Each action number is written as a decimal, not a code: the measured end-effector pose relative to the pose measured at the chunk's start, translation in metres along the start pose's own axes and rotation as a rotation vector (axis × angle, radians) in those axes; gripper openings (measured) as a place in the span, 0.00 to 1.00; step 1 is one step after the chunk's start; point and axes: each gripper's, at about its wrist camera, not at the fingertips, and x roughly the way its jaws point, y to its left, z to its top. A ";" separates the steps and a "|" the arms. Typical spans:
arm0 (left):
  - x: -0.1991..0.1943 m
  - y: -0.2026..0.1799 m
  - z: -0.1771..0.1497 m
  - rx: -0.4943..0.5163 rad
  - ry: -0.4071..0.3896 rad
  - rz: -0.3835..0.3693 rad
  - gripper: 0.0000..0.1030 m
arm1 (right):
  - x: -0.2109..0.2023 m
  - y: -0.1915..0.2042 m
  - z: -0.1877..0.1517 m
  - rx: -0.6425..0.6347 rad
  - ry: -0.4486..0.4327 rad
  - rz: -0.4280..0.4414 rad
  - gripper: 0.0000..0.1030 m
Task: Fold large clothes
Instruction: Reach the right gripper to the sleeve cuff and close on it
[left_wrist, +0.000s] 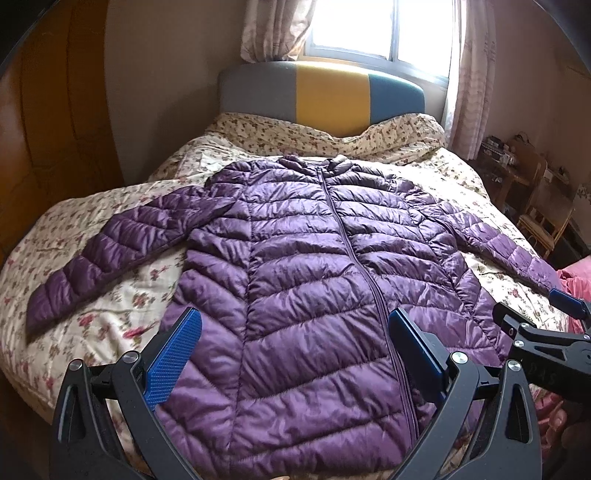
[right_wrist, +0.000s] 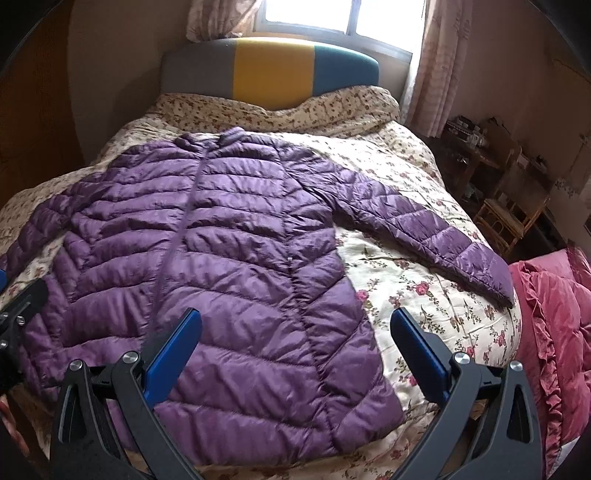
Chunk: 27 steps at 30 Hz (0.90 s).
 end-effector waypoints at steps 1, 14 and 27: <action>0.005 -0.001 0.002 0.006 0.006 -0.003 0.97 | 0.006 -0.004 0.001 0.005 0.005 -0.008 0.98; 0.111 -0.001 0.039 0.048 0.100 -0.001 0.97 | 0.114 -0.174 0.025 0.309 0.155 -0.256 0.84; 0.182 0.008 0.074 0.054 0.127 0.028 0.97 | 0.139 -0.337 0.019 0.606 0.249 -0.502 0.76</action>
